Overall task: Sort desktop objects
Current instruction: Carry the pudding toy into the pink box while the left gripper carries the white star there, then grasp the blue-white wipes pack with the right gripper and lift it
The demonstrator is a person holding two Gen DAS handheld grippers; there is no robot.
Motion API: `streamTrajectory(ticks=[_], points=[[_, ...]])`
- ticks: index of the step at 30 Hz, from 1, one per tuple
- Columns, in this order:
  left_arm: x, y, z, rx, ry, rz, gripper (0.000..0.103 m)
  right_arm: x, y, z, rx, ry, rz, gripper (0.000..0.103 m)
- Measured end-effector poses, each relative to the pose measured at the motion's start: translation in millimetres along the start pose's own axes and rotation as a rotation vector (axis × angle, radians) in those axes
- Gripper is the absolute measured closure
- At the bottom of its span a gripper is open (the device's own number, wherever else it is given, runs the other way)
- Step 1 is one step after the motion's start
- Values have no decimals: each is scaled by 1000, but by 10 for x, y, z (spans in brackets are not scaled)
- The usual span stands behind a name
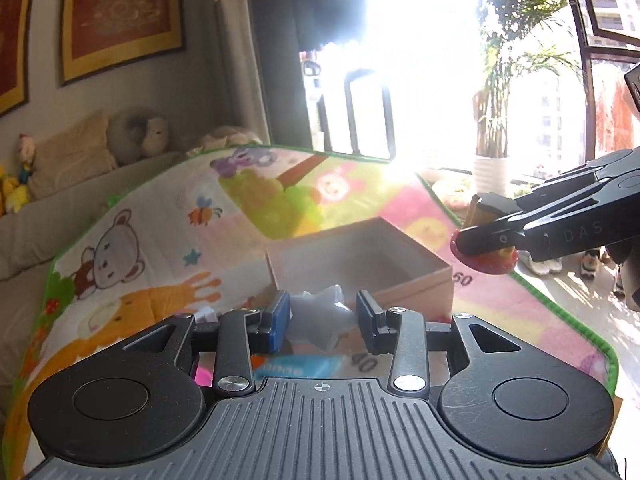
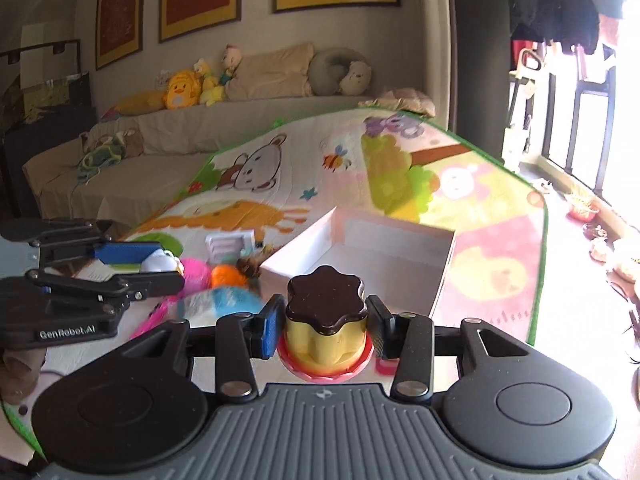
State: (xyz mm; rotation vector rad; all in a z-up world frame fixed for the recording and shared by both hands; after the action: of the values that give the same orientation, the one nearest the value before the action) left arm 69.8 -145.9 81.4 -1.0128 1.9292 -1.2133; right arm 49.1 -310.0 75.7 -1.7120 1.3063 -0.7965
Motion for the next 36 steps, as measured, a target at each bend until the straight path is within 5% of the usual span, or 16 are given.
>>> streamTrajectory(ticks=[3,5,6,8,10,13,16,18,23,26,30,33,36], points=[[-54,-237,539,5,-4,-61,54,315,-362,373,22,-5,79,57],[-136,-241,700,-15,-25,-81,43,487,-444,644,6,1,120,37],[-207,-197,698,-19,-32,-95,40,605,-434,777,0,50,134,34],[-321,-65,592,-16,-34,-119,14,765,-328,947,-22,117,127,34],[-433,172,436,-33,-68,-116,9,895,-167,1070,-58,153,147,34],[-499,552,249,-93,-74,-114,8,976,113,1290,-140,153,198,36],[-590,880,114,-150,-104,-115,7,832,265,1493,-202,122,167,51],[-651,1038,3,-176,-142,-109,7,705,234,1588,-197,170,90,51],[-842,1190,-80,-206,-164,-176,3,330,86,1865,-198,102,-4,52],[-990,1237,-116,-214,-220,-200,3,121,-71,1837,-136,132,-51,51],[-1142,1344,-144,-239,-275,-215,2,-354,-253,1431,-23,-25,-48,20],[-1202,1407,-150,-253,-272,-247,2,-790,-127,1434,-110,-180,-60,20],[-1168,1441,-161,-259,-261,-244,1,-1065,15,1640,-175,-222,-70,20]])
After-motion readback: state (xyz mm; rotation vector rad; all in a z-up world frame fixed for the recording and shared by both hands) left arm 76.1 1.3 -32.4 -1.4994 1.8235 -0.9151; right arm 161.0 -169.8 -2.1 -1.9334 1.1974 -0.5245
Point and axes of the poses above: each gripper's, at about its wrist camera, not at the fingertips, and z roughly the way its jaws point, x to its right, y to its underside, the point moved 8 cm from there along z, roughly the way its jaws point, and after that the axes turned 2 degrees about -z, right-handed, at the moved point
